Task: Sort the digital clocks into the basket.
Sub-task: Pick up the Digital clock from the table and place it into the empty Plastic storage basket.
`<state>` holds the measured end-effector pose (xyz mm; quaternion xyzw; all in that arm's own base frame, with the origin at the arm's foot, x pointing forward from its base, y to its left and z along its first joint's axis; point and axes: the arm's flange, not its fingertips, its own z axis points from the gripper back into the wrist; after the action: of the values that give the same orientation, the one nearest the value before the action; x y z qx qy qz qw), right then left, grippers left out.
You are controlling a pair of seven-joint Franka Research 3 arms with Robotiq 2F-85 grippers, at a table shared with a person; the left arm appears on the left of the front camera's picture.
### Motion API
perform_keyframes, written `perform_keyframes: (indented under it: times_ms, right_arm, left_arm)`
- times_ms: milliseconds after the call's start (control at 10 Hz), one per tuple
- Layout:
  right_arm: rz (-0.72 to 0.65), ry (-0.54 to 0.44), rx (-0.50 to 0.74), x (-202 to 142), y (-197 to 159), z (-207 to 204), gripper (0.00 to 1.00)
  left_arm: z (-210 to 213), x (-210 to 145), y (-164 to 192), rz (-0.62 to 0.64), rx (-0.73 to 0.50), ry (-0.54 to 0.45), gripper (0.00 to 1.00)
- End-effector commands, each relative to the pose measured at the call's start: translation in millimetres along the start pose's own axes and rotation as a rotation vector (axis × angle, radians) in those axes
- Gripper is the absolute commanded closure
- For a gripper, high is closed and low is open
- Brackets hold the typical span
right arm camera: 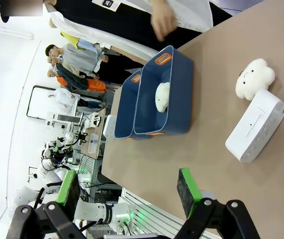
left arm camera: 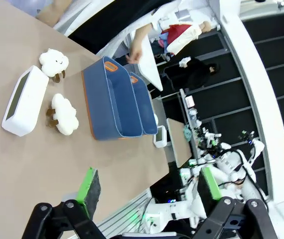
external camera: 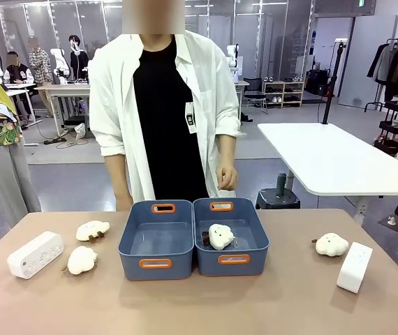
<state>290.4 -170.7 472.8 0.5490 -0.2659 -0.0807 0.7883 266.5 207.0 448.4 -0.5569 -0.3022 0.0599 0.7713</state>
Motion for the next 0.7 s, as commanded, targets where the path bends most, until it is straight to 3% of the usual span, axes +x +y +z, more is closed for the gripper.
perform_keyframes:
  times_ms: [0,100,200,300,500,600]
  right_arm:
    - [-0.007,0.008,-0.007,-1.4,3.4,2.1,0.0]
    - [-0.007,0.008,-0.007,-1.4,3.4,2.1,0.0]
    - [-0.007,0.008,-0.007,-1.4,3.4,2.1,0.0]
    - [-0.007,0.008,-0.007,-1.4,3.4,2.1,0.0]
    - [-0.007,0.008,-0.007,-1.4,3.4,2.1,0.0]
    - [-0.007,0.008,-0.007,-1.4,3.4,2.1,0.0]
  left_arm:
    - [-16.1,26.9,-46.6,-0.194,0.343,0.161,0.0]
    - [-38.6,41.9,-55.6,-0.253,0.461,0.295,0.0]
    - [-66.0,56.0,-59.1,-0.275,0.484,0.399,0.0]
    - [-94.4,67.7,-53.9,-0.352,0.688,0.461,0.0]
    - [-152.2,75.1,-51.7,-0.551,0.973,0.604,0.0]
    - [-177.5,74.2,-49.7,-0.603,0.986,0.61,0.0]
